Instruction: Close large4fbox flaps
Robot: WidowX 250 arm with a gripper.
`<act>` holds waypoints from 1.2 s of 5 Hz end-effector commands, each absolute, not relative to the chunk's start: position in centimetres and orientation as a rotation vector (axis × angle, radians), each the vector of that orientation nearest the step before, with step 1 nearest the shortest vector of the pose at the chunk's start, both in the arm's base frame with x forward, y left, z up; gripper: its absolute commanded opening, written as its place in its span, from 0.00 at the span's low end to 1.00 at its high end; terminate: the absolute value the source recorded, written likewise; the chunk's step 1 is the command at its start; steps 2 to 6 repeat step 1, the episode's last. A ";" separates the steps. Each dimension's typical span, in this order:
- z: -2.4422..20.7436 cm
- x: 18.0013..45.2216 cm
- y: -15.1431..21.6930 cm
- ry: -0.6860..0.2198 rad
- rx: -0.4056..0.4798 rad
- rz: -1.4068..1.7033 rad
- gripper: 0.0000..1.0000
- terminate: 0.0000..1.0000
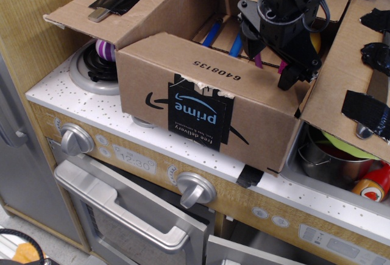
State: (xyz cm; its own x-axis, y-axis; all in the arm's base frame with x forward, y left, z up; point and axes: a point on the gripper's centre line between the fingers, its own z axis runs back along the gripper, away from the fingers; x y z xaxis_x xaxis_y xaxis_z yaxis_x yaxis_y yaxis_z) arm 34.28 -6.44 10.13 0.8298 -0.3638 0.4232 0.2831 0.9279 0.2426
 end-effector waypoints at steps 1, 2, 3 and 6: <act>12.7 33.8 -7.2 -0.489 0.174 -0.372 1.00 1.00; 12.7 33.8 -7.2 -0.489 0.174 -0.372 1.00 1.00; 12.7 33.8 -7.2 -0.489 0.174 -0.372 1.00 1.00; 12.7 33.8 -7.2 -0.489 0.174 -0.372 1.00 1.00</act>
